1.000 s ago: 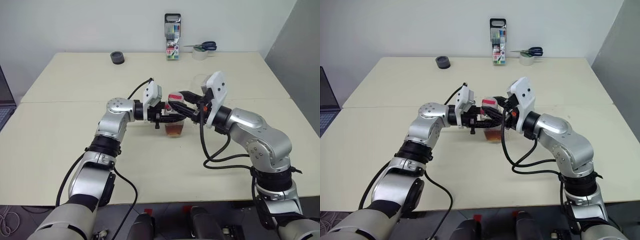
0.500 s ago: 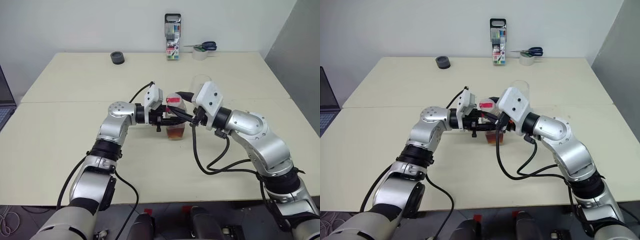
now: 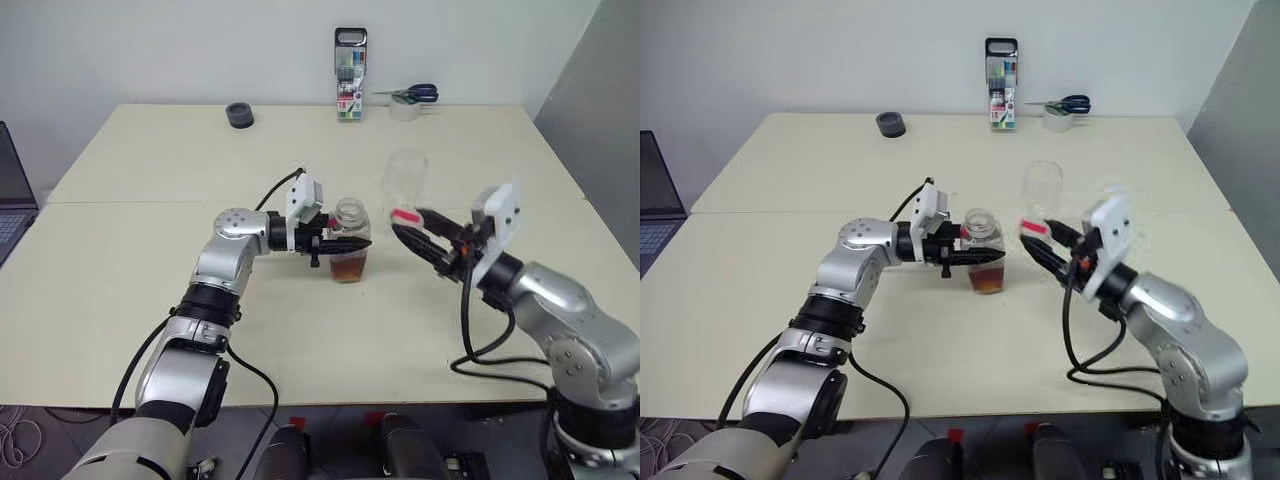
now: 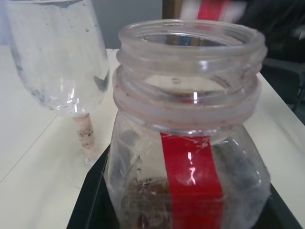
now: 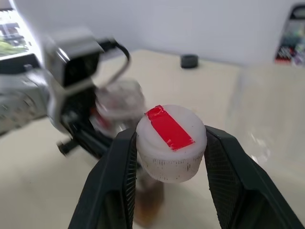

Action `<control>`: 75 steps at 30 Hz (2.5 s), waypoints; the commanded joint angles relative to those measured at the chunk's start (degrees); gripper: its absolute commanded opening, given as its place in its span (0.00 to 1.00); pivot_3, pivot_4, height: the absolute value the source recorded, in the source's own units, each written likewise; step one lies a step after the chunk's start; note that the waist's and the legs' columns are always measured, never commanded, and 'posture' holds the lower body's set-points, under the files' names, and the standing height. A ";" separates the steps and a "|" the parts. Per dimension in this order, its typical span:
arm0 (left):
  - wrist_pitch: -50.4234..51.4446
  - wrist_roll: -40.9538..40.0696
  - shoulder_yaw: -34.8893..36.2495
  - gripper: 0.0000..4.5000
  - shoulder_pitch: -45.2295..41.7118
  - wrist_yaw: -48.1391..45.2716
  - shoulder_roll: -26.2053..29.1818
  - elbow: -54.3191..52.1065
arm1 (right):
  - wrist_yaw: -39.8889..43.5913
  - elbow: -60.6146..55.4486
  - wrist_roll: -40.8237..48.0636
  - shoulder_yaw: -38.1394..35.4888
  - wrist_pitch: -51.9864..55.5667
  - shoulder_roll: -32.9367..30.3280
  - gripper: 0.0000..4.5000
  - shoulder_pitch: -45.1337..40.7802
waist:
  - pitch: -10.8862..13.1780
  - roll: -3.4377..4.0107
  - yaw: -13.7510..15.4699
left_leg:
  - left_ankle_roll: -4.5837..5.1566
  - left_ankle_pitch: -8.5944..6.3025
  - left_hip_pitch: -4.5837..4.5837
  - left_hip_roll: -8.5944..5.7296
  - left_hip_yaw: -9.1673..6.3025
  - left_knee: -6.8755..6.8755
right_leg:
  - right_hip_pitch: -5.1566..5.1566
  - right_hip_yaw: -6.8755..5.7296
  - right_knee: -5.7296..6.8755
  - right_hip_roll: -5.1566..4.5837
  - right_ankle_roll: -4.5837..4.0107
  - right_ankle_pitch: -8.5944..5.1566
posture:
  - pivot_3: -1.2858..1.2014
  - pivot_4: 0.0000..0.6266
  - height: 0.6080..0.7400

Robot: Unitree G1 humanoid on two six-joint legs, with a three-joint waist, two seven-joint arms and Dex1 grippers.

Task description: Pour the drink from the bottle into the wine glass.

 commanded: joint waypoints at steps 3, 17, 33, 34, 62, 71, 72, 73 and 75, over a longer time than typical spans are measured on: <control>-0.35 -1.16 3.80 0.38 -2.51 2.25 2.15 0.28 | -3.47 8.61 -8.13 3.17 -5.16 0.64 0.38 5.60 | 0.00 0.00 -0.10 | 0.00 0.00 0.06 0.02 0.08 0.00 | 0.00 0.07 0.02 0.05 0.00 0.00 | 0.52 0.24 1.00; -1.69 0.04 9.89 0.38 -4.66 9.33 9.98 7.55 | 6.89 20.29 -12.55 5.89 -7.65 -6.73 1.00 8.05 | -0.03 -0.04 0.23 | 0.00 0.00 0.21 0.06 -0.02 0.05 | 0.26 0.04 -0.08 0.13 0.01 -0.01 | 0.52 0.24 1.00; -11.16 5.63 13.83 0.38 -6.13 29.54 12.18 21.10 | 15.97 7.15 -7.94 1.44 -9.69 -17.68 1.00 6.90 | -0.02 -0.11 1.46 | 0.00 0.00 0.13 0.05 -0.05 0.04 | 0.22 0.00 -0.14 0.10 0.01 -0.01 | 0.52 0.24 1.00; -11.40 5.75 14.33 0.38 -6.53 31.46 12.42 22.32 | 16.49 5.49 -4.16 0.03 -7.16 -16.97 1.00 6.26 | -0.01 -0.11 1.39 | 0.00 0.00 0.13 0.05 -0.06 0.04 | 0.22 0.00 -0.14 0.10 0.01 -0.01 | 0.52 0.24 1.00; -10.37 5.48 20.28 0.93 -5.04 41.81 13.78 31.16 | 9.12 12.79 -9.89 20.29 -5.96 5.01 1.00 -18.73 | -0.03 -0.11 0.18 | -0.07 0.04 0.20 0.04 -0.07 0.03 | 0.11 -0.06 0.08 0.06 0.00 0.00 | 0.52 0.24 1.00; -13.19 6.75 19.37 1.00 -2.24 41.72 12.89 30.61 | 9.16 12.86 -12.46 21.04 -7.22 5.37 1.00 -17.59 | -0.04 -0.11 0.16 | -0.07 0.04 0.19 0.04 -0.07 0.02 | 0.08 -0.07 0.09 0.05 0.00 0.00 | 0.52 0.24 1.00; -13.58 6.75 19.46 1.00 -1.70 41.74 12.69 30.42 | 9.11 12.96 -13.01 21.31 -7.72 5.20 1.00 -17.26 | -0.04 -0.11 0.16 | -0.06 0.03 0.19 0.04 -0.07 0.02 | 0.08 -0.06 0.09 0.05 0.00 0.00 | 0.52 0.24 1.00; -13.98 6.78 19.48 1.00 -1.01 41.75 12.51 30.15 | 8.99 13.07 -13.65 21.57 -8.44 5.13 1.00 -16.74 | -0.04 -0.11 0.16 | -0.06 0.03 0.19 0.03 -0.06 0.02 | 0.08 -0.06 0.10 0.04 0.00 0.00 | 0.52 0.24 1.00; -14.76 6.91 19.35 1.00 0.08 41.68 12.31 29.59 | 8.62 13.21 -14.70 21.76 -9.45 5.32 1.00 -15.86 | -0.04 -0.12 0.16 | -0.06 0.03 0.18 0.03 -0.08 0.02 | 0.07 -0.07 0.09 0.04 0.00 0.00 | 0.52 0.24 1.00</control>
